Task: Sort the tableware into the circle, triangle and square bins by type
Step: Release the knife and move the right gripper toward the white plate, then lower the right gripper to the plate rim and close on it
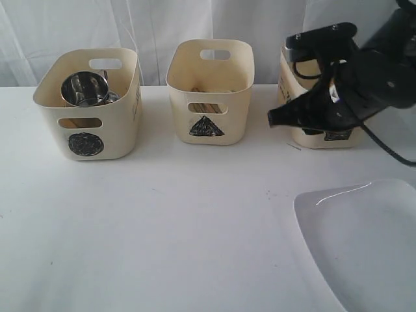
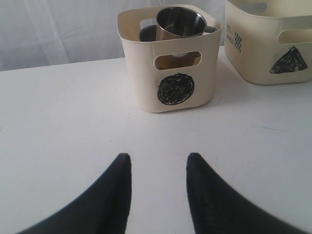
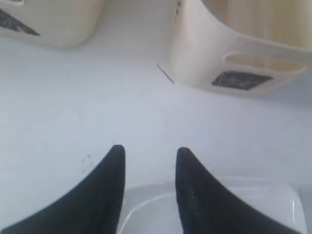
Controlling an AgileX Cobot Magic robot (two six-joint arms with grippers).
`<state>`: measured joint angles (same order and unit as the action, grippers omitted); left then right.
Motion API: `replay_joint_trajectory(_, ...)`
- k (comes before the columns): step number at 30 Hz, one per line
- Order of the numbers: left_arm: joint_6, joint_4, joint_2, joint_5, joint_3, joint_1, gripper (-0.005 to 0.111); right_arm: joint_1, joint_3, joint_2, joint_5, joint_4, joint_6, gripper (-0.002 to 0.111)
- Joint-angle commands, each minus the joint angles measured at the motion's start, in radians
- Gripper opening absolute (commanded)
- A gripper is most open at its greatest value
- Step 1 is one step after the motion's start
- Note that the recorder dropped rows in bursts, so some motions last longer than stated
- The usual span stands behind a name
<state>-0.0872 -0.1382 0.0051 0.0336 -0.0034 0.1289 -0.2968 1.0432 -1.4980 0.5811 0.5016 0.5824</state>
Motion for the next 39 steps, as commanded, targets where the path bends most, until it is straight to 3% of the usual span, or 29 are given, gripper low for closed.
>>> replay_joint_trajectory(1,0.001,-0.003,-0.005,-0.006,0.003,-0.001,0.042,0.007,-0.148,0.132,0.047,0.013,0.003,0.034)
replay_joint_trajectory(10,0.001,-0.003,-0.005,-0.006,0.003,-0.001,0.042,-0.127,-0.246,0.198,0.302,-0.056,-0.222,0.038)
replay_joint_trajectory(16,0.001,-0.003,-0.005,-0.006,0.003,-0.001,0.042,-0.26,-0.246,0.188,0.389,-0.084,-0.132,0.054)
replay_joint_trajectory(25,0.001,-0.003,-0.005,-0.006,0.003,-0.001,0.042,-0.446,-0.226,-0.011,0.466,-0.08,-0.06,0.058)
replay_joint_trajectory(31,0.001,-0.003,-0.005,-0.006,0.003,-0.001,0.042,-0.511,-0.157,-0.122,0.495,-0.051,-0.047,0.058)
replay_joint_trajectory(39,0.001,-0.003,-0.005,-0.006,0.003,-0.001,0.042,-0.511,-0.155,-0.169,0.509,0.037,0.009,0.058)
